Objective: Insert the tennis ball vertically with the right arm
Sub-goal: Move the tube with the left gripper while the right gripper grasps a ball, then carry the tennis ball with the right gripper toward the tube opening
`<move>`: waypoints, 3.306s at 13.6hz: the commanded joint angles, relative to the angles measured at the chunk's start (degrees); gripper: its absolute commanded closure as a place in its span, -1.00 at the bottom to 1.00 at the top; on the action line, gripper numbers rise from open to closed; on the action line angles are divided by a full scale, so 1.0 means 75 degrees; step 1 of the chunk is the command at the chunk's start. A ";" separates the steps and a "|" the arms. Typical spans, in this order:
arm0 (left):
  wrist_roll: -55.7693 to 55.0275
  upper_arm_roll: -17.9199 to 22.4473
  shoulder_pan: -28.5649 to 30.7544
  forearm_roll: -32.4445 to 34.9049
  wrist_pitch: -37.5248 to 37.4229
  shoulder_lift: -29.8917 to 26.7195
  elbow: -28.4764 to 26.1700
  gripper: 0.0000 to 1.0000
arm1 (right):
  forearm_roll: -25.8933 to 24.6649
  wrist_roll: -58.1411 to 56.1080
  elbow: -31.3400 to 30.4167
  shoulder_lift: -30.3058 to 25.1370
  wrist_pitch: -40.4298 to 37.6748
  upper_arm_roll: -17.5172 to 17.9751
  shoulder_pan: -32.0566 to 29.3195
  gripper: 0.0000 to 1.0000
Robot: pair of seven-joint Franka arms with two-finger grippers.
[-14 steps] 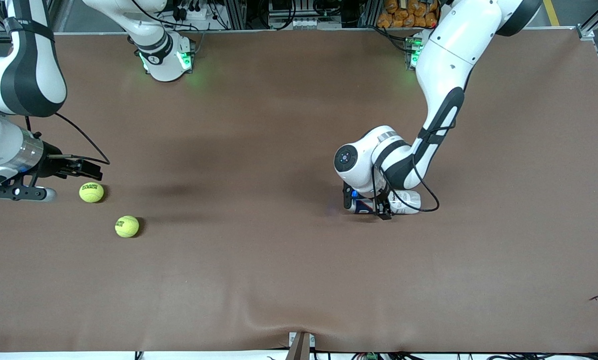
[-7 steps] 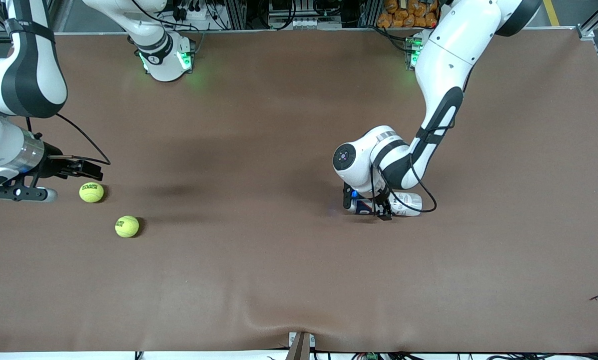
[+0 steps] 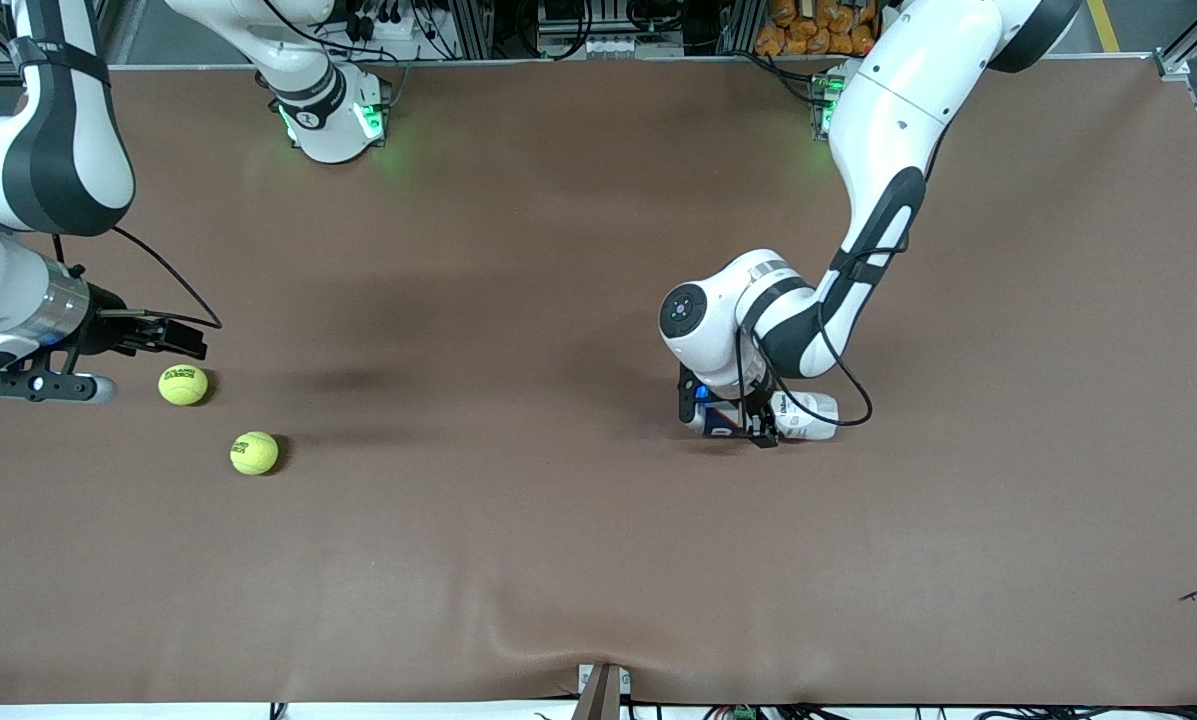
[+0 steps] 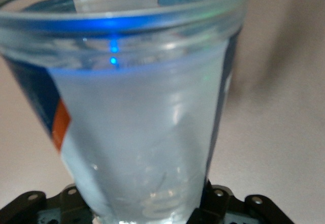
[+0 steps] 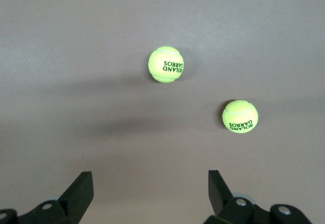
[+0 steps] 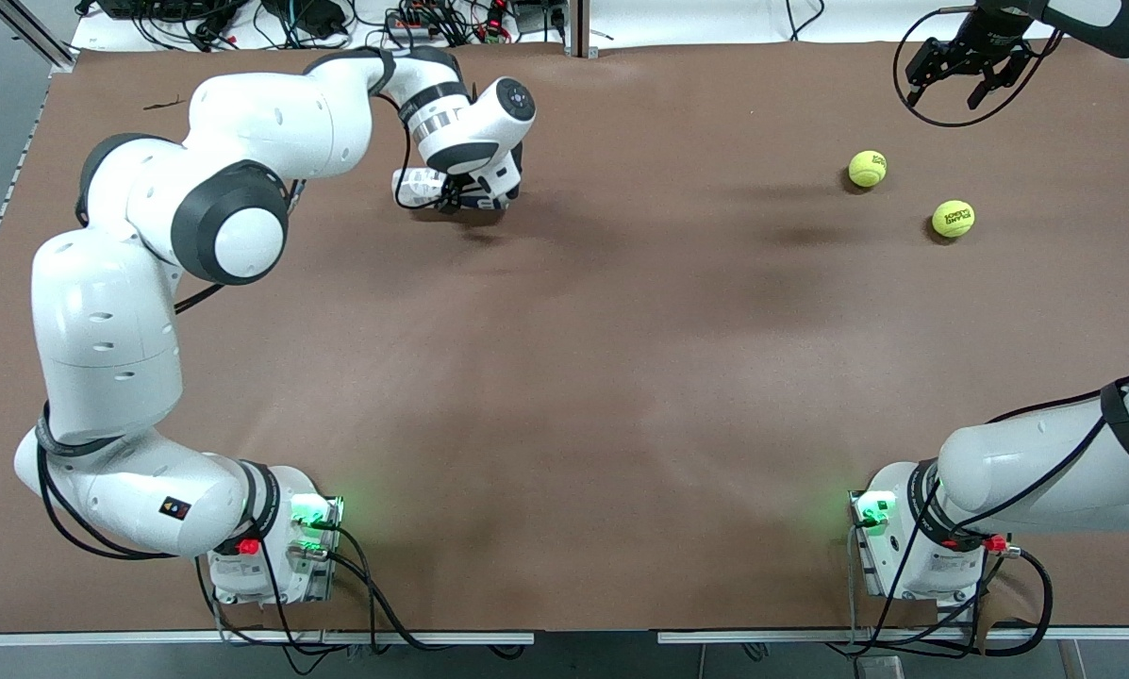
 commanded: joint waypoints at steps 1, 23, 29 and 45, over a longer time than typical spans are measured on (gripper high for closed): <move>-0.0601 -0.0186 -0.0066 -0.0363 -0.0085 -0.0022 0.0581 -0.40 | -0.0092 -0.0081 0.0015 -0.0016 -0.0086 0.0027 -0.0068 -1.00; -0.3636 -0.0422 -0.0557 -0.3728 0.8033 0.1043 0.1368 -0.30 | -0.1452 -0.0597 -0.1544 0.2222 0.2890 0.0015 -0.1732 -1.00; -0.4108 -0.0422 -0.0804 -0.3857 1.0072 0.1863 0.1403 -0.33 | -0.1464 -0.0948 -0.1532 0.2842 0.3804 0.0015 -0.2037 -1.00; -0.3979 0.0093 -0.1260 -0.3775 1.0742 0.2438 0.1380 -0.35 | -0.1312 -0.1020 -0.1006 0.1204 0.2098 0.0108 -0.1078 0.74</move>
